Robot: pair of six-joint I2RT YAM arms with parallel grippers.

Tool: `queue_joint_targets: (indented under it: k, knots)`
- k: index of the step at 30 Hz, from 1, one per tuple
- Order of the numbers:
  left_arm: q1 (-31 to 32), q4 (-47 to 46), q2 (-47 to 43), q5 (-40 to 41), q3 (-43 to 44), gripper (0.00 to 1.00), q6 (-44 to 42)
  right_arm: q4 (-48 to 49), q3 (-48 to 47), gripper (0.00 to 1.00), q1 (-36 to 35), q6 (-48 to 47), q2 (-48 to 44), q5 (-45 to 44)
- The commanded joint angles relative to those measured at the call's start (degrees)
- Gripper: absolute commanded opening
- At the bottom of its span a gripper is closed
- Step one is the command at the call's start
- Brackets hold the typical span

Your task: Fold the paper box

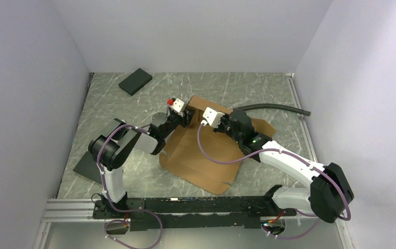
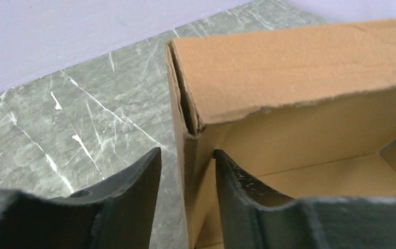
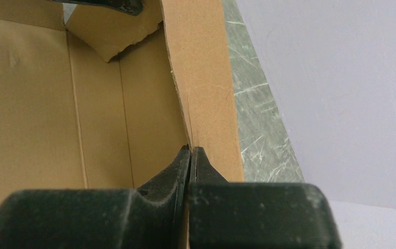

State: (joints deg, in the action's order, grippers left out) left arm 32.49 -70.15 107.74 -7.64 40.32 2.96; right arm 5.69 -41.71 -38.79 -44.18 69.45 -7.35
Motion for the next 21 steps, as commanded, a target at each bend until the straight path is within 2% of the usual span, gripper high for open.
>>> queue_joint_targets:
  k: [1,3,11,12,13,14,21]
  knots:
    - [-0.01,-1.22,0.46,1.79,3.59,0.51,-3.86,-6.22,0.32,0.00,-0.78,4.16,1.84,5.11]
    - [-0.03,0.21,1.58,2.81,5.25,0.50,-5.24,-6.22,0.32,0.00,-0.80,4.21,1.89,5.23]
    - [-0.04,-0.53,6.49,4.61,7.80,0.33,-5.05,-5.96,0.45,0.00,-0.77,4.53,2.15,4.15]
    - [-0.04,-0.78,6.80,4.65,7.62,0.25,-4.94,-5.95,0.41,0.00,-0.77,4.66,2.32,3.99]
    - [-0.06,-0.81,6.93,4.76,7.24,0.09,-4.96,-5.96,0.34,0.00,-0.77,4.76,2.42,3.81]
    - [-0.01,-0.41,6.70,5.35,6.97,0.00,-4.64,-5.96,0.32,0.00,-0.77,4.91,2.58,3.65]
    - [1.94,3.89,2.71,10.46,4.67,0.00,-4.97,-5.96,0.14,0.00,-0.77,5.50,3.23,3.51]
